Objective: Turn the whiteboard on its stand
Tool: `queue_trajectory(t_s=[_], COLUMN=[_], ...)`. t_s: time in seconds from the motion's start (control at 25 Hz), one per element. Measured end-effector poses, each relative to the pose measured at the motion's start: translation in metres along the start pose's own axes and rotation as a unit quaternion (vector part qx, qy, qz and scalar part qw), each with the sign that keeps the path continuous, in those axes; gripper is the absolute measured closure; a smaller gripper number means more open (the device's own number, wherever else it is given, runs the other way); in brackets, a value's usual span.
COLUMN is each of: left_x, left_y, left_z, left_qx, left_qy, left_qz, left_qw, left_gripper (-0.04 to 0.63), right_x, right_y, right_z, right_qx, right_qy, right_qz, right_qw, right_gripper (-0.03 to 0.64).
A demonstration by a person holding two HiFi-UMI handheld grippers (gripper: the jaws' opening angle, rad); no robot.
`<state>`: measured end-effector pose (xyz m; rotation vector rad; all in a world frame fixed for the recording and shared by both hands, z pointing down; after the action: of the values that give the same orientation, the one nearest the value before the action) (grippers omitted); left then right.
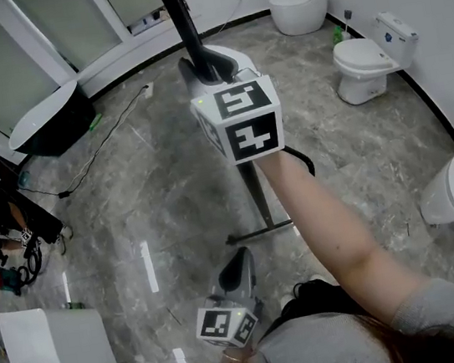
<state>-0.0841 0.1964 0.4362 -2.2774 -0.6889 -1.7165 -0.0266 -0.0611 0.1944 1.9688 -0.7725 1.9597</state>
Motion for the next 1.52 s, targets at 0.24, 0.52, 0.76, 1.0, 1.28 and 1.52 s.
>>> queue_trajectory(t_s=[0.24, 0.52, 0.76, 1.0, 1.28, 1.52], left_x=[0.011, 0.031, 0.043, 0.037, 0.049, 0.054], left_y=[-0.002, -0.002, -0.023, -0.052, -0.083, -0.089], left_z=[0.032, 0.081, 0.102, 0.098, 0.092, 0.105], left_qx=[-0.017, -0.042, -0.069, -0.063, -0.035, 0.0], left_qy=[-0.004, -0.013, -0.031, -0.023, -0.028, -0.024], left_qz=[0.011, 0.02, 0.03, 0.04, 0.009, -0.002], left_qw=[0.9998, 0.9988, 0.9967, 0.9969, 0.999, 0.9997], left_gripper=[0.594, 0.594, 0.594, 0.594, 0.595, 0.594], right_x=[-0.004, -0.009, -0.015, -0.02, -0.028, -0.031], right_y=[-0.025, -0.055, -0.078, -0.094, -0.117, -0.139], right_z=[-0.002, -0.01, -0.02, -0.037, -0.038, -0.041], right_qx=[-0.003, -0.02, -0.019, -0.022, -0.011, -0.016], right_qy=[0.002, 0.006, 0.01, 0.009, 0.006, 0.003], right_qz=[-0.002, -0.002, -0.001, -0.001, 0.004, 0.003], right_qw=[1.0, 1.0, 1.0, 1.0, 1.0, 1.0], right_gripper=[0.483, 0.474, 0.472, 0.472, 0.476, 0.476])
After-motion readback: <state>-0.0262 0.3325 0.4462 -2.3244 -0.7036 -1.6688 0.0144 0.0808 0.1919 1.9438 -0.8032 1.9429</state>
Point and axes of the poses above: the fingertips, and each gripper's own axes: y forward along the fingers, z to its right, x out of its underside, the point moved 5 cm from there along -y, backward along the fingers, and after that the axes turned 4 degrees about -y, right-handed, at the moved point
